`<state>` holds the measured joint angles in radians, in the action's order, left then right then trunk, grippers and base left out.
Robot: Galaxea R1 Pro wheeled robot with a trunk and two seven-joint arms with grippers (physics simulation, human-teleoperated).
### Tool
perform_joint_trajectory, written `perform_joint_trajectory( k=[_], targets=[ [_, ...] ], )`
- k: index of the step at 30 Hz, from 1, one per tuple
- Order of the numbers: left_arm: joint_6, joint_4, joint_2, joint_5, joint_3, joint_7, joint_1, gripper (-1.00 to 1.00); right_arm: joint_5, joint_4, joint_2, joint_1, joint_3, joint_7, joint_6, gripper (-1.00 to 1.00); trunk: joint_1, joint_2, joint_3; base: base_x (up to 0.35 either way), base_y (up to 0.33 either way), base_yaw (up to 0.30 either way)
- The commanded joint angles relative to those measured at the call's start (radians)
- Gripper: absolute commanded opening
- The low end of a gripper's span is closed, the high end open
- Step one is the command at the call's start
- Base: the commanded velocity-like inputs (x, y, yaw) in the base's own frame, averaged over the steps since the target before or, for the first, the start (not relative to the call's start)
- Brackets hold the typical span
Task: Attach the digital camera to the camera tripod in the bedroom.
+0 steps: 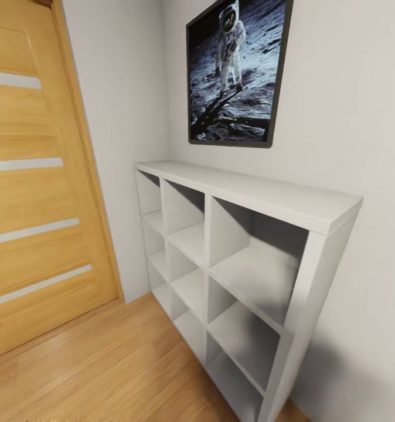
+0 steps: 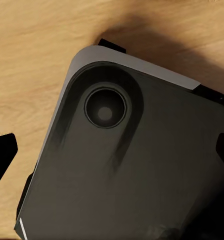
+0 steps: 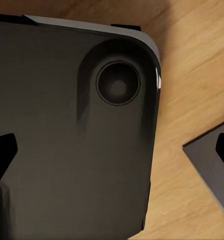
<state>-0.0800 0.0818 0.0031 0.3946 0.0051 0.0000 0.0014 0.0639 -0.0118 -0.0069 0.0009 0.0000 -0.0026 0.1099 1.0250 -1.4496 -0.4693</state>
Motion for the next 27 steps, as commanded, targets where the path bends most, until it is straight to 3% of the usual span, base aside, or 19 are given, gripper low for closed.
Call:
perform_joint_trajectory(
  k=[1, 27],
  targets=[
    [-0.001, 0.001, 0.000, 0.004, 0.000, 0.000, 0.000, 1.00, 0.007, 0.000, 0.000, 0.000, -0.001, 0.000, 0.002, 1.00, 0.000, 0.000, -0.001, 0.000, 0.000, 0.267],
    [-0.001, 0.001, -0.002, 0.004, 0.001, 0.000, 0.000, 1.00, 0.007, 0.000, -0.001, 0.000, 0.001, 0.000, 0.002, 1.00, 0.000, 0.000, -0.001, 0.000, 0.000, 0.268]
  ],
)
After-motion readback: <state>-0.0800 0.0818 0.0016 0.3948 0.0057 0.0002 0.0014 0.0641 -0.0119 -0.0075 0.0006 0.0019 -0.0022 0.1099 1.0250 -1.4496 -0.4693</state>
